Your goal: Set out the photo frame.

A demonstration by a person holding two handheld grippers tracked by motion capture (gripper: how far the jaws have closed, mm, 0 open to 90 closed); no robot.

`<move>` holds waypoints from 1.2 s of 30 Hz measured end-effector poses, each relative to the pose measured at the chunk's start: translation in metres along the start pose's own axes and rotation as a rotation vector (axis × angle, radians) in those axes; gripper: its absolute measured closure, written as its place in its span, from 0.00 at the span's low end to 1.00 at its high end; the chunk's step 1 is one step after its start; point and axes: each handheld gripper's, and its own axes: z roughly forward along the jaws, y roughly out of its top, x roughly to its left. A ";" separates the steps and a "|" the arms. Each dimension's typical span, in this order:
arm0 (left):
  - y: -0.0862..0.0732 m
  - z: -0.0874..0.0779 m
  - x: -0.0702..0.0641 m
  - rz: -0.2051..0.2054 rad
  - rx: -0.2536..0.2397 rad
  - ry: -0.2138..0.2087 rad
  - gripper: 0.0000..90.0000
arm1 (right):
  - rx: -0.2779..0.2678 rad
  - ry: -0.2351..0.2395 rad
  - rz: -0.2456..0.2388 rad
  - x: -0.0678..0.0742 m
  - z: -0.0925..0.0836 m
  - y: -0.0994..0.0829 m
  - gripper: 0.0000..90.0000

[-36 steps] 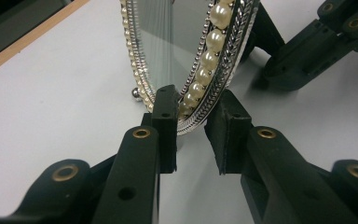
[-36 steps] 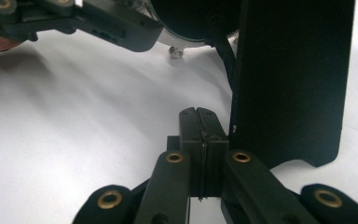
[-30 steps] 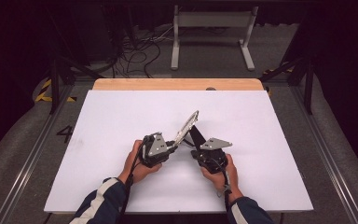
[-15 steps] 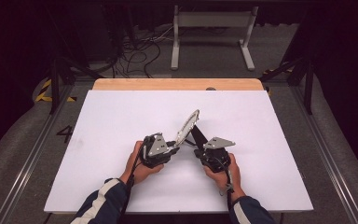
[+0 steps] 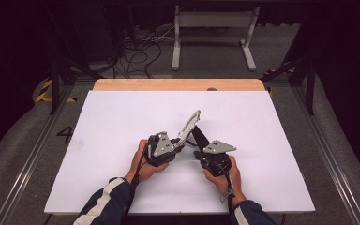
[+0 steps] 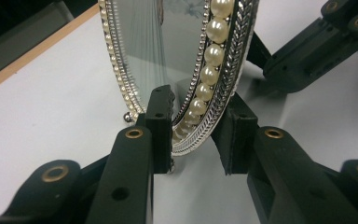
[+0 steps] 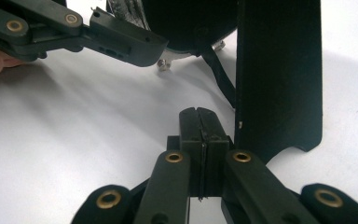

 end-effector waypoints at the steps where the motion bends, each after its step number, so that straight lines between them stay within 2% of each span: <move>1: 0.000 0.000 -0.001 0.011 0.005 0.010 0.79 | -0.001 0.000 0.001 0.000 0.000 0.000 1.00; 4: 0.001 -0.002 -0.003 0.031 0.004 0.024 0.81 | 0.002 -0.007 0.002 -0.001 0.002 -0.001 1.00; 11: -0.001 -0.007 -0.004 0.036 -0.002 -0.003 0.81 | 0.004 -0.002 0.026 -0.002 -0.001 -0.002 1.00; 14: 0.000 -0.009 -0.009 0.042 0.004 -0.013 0.81 | 0.010 -0.010 0.011 0.001 -0.004 -0.002 1.00; 16: 0.002 -0.011 -0.014 0.050 0.018 0.001 0.81 | 0.014 -0.005 0.010 0.002 -0.004 -0.003 1.00; 18: 0.002 -0.014 -0.015 0.046 0.020 -0.014 0.82 | 0.025 0.000 0.013 0.003 -0.004 -0.004 1.00; 20: 0.003 -0.015 -0.017 0.059 0.023 -0.010 0.82 | 0.036 -0.003 -0.004 0.006 -0.006 -0.002 1.00; 27: 0.003 -0.015 -0.018 0.056 0.022 -0.019 0.81 | 0.062 0.011 -0.027 0.004 -0.007 -0.001 1.00; 28: 0.003 -0.015 -0.018 0.051 0.021 -0.022 0.81 | 0.069 0.004 -0.037 0.004 -0.006 -0.002 1.00; 29: 0.003 -0.014 -0.021 0.064 0.021 -0.012 0.81 | 0.085 -0.019 -0.046 0.004 -0.005 -0.002 1.00; 34: 0.004 -0.013 -0.021 0.052 0.014 -0.024 0.80 | 0.089 -0.030 -0.039 0.000 -0.006 -0.002 1.00; 36: 0.003 -0.012 -0.021 0.034 0.009 -0.036 0.79 | 0.087 -0.022 -0.014 -0.005 -0.006 -0.003 1.00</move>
